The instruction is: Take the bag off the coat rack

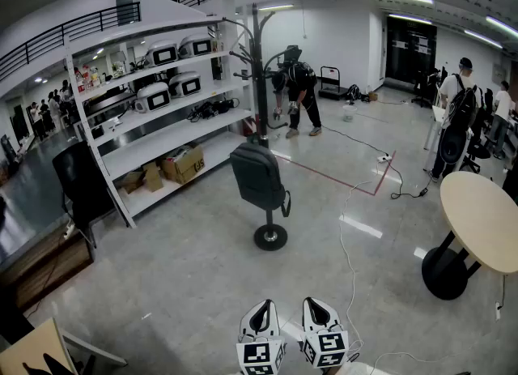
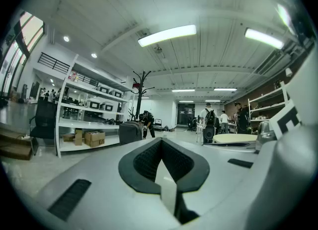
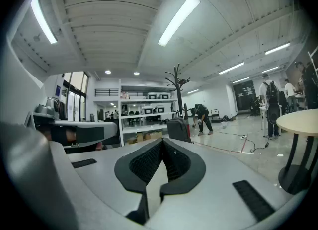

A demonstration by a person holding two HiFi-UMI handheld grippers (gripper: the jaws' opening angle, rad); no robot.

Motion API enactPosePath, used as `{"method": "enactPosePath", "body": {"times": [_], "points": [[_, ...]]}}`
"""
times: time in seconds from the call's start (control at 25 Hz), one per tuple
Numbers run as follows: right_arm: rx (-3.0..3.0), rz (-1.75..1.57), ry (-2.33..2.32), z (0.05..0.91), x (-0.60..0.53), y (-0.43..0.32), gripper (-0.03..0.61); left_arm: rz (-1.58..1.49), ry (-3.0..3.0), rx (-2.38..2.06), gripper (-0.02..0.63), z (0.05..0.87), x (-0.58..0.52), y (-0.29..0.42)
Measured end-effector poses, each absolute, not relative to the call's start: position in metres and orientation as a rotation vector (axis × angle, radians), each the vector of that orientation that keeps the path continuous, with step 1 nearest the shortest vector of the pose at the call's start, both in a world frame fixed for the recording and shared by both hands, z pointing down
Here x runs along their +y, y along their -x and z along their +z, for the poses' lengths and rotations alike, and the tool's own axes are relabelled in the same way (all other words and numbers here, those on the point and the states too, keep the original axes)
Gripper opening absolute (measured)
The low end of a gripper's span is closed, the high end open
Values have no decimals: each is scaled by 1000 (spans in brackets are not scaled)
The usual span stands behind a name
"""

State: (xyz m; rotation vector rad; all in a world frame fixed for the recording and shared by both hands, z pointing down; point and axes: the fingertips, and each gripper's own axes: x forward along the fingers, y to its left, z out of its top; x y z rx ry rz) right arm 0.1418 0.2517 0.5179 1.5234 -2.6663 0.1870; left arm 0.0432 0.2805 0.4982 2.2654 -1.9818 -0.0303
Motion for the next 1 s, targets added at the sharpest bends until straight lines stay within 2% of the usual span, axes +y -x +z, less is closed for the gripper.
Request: {"method": "enactPosePath", "body": {"times": [0.48, 1.0], "points": [[-2658, 192, -1529, 524, 218, -137, 11, -49, -2274, -1959, -14, 502, 245, -41], [-2674, 214, -1493, 533, 139, -93, 11, -63, -2285, -1938, -14, 508, 167, -8]]}}
